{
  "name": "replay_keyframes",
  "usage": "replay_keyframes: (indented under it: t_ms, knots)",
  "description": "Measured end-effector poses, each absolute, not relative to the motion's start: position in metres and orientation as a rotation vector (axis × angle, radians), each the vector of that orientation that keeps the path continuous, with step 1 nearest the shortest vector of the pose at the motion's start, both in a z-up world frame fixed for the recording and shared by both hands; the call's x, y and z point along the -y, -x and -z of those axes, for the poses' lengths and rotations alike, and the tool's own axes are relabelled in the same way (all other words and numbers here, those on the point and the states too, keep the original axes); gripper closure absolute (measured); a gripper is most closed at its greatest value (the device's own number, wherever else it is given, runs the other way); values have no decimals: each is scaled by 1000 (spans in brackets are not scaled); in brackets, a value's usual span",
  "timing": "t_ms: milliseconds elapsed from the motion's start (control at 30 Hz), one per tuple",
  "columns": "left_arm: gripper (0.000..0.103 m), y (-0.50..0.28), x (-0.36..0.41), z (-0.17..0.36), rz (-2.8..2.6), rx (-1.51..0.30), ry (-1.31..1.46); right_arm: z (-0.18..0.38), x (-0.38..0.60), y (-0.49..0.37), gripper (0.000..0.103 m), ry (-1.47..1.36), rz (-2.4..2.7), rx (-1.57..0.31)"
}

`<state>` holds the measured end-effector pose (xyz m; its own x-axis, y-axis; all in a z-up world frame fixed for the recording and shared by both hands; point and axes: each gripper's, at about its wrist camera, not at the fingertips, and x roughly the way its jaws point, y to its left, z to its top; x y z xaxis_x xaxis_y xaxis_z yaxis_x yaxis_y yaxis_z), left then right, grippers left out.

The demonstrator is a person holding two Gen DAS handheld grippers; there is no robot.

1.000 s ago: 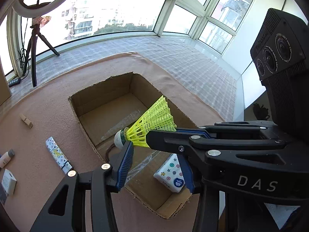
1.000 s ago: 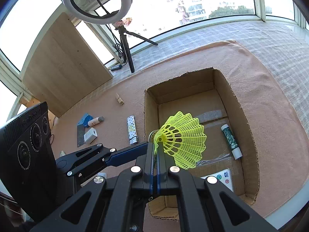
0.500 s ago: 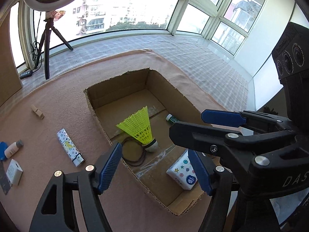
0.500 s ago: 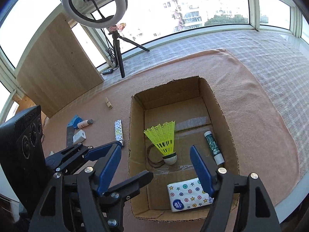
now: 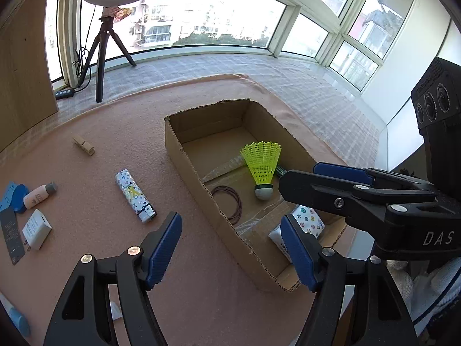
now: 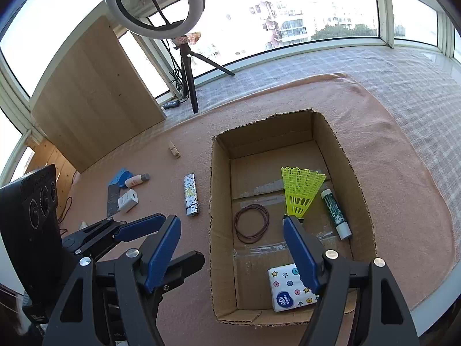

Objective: Organize objects
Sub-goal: 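Carry the shuttlecock with the right tool into the box and release, then withdraw the right tool from the box toward the remaining items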

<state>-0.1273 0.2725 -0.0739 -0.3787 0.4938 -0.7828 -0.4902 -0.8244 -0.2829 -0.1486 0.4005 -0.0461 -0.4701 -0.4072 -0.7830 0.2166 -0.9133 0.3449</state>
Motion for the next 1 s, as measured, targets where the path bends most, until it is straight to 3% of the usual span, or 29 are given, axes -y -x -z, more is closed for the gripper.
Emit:
replay_keyframes:
  t_ms: [700, 1000]
  knots:
    - [29, 81, -93, 100, -2453, 121, 1458, 71, -336, 130, 33, -1420, 2223, 250]
    - [29, 67, -107, 121, -2355, -10, 1477, 82, -308, 141, 33, -1471, 2156, 243]
